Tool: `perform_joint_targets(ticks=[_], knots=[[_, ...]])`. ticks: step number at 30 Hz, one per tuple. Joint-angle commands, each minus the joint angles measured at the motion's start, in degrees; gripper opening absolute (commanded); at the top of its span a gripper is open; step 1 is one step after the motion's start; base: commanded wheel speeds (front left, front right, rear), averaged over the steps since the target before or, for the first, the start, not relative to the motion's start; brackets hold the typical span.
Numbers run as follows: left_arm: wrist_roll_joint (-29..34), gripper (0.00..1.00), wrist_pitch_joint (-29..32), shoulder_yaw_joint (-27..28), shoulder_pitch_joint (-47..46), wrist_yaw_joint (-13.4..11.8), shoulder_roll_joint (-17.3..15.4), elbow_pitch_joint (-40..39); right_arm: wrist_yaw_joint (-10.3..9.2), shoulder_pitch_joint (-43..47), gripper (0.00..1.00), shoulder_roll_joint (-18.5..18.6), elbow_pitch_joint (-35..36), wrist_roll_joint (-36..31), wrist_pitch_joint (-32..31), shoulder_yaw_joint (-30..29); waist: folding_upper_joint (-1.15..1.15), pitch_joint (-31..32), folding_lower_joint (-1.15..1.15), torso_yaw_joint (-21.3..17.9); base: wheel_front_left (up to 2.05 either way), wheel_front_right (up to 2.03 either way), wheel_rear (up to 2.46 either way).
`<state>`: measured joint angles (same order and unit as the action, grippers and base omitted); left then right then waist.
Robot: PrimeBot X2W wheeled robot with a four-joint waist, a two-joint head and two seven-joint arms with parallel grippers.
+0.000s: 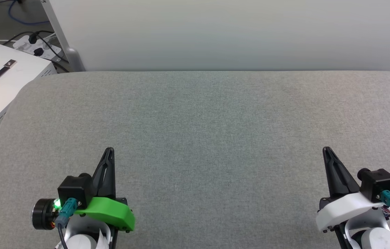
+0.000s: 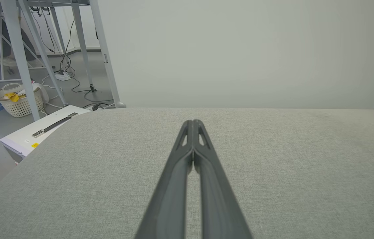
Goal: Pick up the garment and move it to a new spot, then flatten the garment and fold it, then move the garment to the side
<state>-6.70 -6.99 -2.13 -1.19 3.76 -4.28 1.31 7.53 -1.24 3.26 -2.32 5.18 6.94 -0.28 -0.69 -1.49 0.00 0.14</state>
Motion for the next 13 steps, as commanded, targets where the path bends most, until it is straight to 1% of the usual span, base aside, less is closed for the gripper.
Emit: perform_joint_targets(ticks=[1,13], knots=[[0.6,0.0,0.4,0.2,0.6,-0.5,0.2,-0.3,-0.02,0.7,0.0,-0.1,0.5,-0.6,-0.4,0.0,0.37,0.0,0.0,0.0,0.0,0.0,0.0],[1.9,0.0,1.8,0.6,0.8,-1.1,0.5,-0.5,-0.03,0.8,0.0,-0.2,0.9,-1.5,-1.8,0.1,0.44,0.3,0.0,0.0,0.0,0.0,0.0]])
